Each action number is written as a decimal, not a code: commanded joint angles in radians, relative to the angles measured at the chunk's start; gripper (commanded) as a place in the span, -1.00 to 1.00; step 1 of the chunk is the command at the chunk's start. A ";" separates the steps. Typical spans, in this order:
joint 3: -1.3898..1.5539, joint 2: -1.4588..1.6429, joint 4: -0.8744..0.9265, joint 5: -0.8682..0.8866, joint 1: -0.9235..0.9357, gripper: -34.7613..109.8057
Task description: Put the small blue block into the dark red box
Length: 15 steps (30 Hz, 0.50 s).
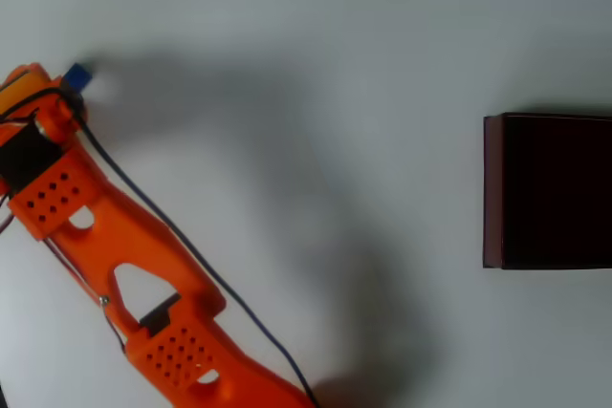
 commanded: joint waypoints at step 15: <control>-0.009 0.008 0.015 -0.023 0.018 -0.26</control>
